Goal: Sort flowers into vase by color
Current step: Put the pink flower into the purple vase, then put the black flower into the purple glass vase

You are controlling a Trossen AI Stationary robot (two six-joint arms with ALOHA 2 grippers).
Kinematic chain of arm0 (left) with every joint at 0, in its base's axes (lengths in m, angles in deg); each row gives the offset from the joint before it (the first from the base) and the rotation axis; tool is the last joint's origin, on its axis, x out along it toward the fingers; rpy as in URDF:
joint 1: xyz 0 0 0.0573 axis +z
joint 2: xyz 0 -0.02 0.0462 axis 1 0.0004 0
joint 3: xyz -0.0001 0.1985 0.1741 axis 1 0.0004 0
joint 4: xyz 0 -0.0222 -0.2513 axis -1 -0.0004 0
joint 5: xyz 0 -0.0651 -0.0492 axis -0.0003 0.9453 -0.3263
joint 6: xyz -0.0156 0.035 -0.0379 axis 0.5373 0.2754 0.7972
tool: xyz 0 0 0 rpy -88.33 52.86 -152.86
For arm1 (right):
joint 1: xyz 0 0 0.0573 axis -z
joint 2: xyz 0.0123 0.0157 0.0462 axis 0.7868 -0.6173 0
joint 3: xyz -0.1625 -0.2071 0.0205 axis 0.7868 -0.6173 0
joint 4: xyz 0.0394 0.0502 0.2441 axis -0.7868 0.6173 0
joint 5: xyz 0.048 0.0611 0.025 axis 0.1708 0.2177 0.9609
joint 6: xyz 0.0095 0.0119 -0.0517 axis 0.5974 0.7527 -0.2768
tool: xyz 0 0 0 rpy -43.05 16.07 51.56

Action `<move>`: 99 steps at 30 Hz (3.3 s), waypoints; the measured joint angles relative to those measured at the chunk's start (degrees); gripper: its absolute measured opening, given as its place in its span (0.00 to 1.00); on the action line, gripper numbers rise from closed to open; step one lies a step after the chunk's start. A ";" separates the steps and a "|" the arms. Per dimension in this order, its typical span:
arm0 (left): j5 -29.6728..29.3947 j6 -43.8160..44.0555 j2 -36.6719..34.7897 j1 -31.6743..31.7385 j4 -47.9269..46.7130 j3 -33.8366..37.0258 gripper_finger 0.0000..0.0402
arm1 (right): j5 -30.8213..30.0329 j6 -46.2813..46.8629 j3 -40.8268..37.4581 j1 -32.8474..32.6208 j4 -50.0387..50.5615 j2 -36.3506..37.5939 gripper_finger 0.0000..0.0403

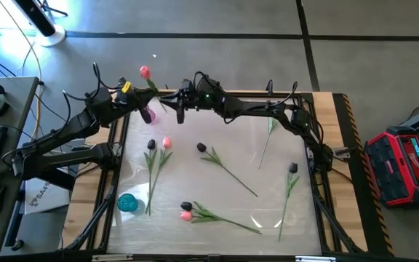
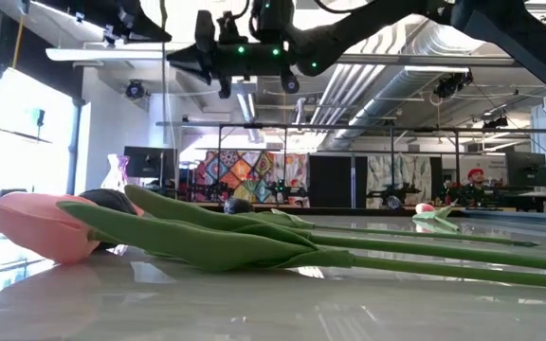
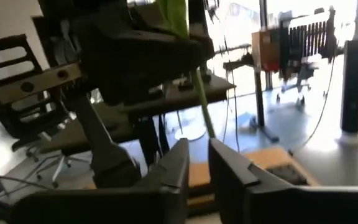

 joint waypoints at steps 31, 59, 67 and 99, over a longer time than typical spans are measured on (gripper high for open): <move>-4.96 4.59 0.84 16.32 -14.42 -4.91 0.00 | -0.45 1.70 0.00 -2.74 16.75 0.42 0.30; -5.74 11.63 1.06 19.72 -17.74 3.15 0.36 | 3.83 -3.06 0.04 -5.71 34.90 2.43 0.30; -5.57 10.55 -3.70 19.66 -24.19 1.07 0.44 | -6.66 -11.81 0.07 -7.72 57.20 9.16 0.30; 21.94 17.70 -15.74 13.68 -10.25 3.17 0.45 | -42.04 10.37 -1.77 -6.41 107.91 33.14 0.30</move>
